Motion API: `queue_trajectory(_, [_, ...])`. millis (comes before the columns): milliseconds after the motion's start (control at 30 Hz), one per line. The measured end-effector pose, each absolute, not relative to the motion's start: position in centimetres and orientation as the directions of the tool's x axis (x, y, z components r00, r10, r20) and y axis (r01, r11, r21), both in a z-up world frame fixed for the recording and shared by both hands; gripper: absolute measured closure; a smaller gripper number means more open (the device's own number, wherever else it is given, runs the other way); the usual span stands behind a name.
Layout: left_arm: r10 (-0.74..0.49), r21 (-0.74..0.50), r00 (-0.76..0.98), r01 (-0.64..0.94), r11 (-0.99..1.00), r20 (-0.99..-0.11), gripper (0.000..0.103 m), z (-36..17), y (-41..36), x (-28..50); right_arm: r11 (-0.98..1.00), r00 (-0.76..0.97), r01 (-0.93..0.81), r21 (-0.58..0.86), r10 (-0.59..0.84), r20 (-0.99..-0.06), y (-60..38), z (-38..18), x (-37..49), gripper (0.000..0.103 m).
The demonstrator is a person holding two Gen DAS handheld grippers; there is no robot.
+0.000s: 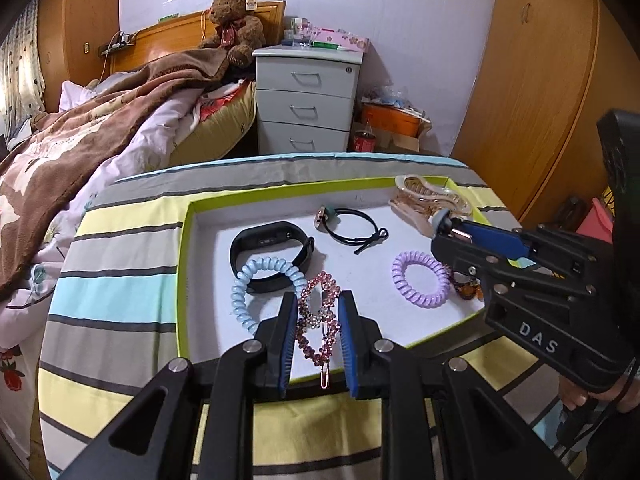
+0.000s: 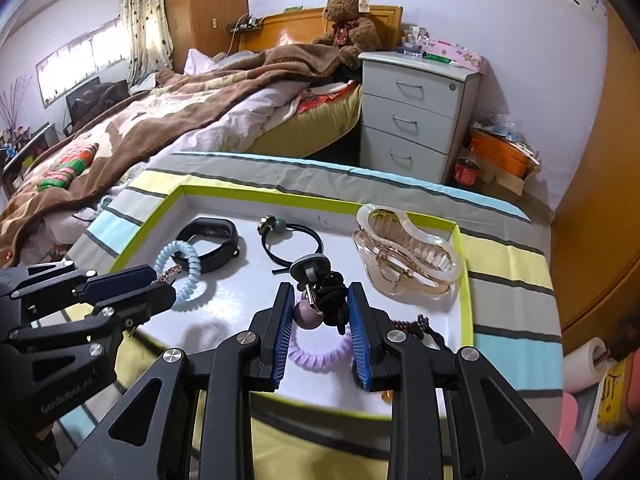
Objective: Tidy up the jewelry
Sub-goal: 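Carry the hair clip and pink-ball hair tie over the green tray, then open both grippers to release the clip and hair tie into the tray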
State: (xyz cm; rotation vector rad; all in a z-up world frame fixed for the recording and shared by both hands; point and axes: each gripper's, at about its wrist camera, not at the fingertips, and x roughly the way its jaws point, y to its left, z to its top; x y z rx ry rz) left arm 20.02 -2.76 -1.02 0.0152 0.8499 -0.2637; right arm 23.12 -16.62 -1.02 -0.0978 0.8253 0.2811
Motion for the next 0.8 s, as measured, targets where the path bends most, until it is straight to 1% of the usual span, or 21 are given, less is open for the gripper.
queue_trajectory(400, [-0.219, -0.087, 0.603, 0.241, 0.967, -0.767, 0.081, -2.4, -3.1, 21.2, 0.953, 0.61, -0.304, -0.004, 0.191, -0.769, -15.9, -2.8, 24.9, 0.075])
queue_trajectory(800, [-0.218, -0.087, 0.59, 0.241, 0.966, -0.778, 0.081, -3.0, -3.4, 21.3, 0.955, 0.599, -0.298, -0.013, 0.176, -0.781, -15.9, -3.5, 25.3, 0.075])
